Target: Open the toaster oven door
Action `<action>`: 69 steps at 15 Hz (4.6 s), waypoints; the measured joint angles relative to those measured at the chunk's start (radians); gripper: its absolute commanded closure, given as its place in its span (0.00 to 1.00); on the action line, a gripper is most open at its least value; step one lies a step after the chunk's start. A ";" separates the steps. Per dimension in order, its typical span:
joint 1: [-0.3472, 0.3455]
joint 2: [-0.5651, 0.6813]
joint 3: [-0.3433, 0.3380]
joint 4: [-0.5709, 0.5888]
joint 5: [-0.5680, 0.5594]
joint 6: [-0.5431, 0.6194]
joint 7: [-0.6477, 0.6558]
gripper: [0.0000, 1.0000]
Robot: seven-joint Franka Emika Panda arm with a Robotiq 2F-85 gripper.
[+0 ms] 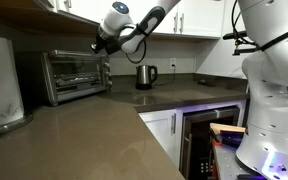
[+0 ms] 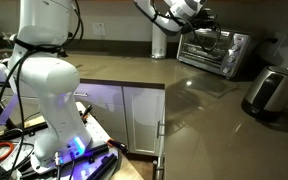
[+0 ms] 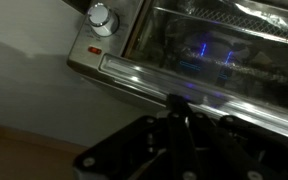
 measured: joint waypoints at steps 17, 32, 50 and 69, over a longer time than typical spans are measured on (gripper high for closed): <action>0.094 -0.096 -0.055 -0.062 -0.116 -0.183 -0.078 0.96; 0.071 0.129 -0.132 0.120 -0.137 -0.016 0.081 0.97; 0.069 -0.083 0.012 -0.087 -0.133 -0.159 -0.040 0.96; 0.071 -0.163 0.056 -0.187 -0.053 -0.275 -0.122 0.96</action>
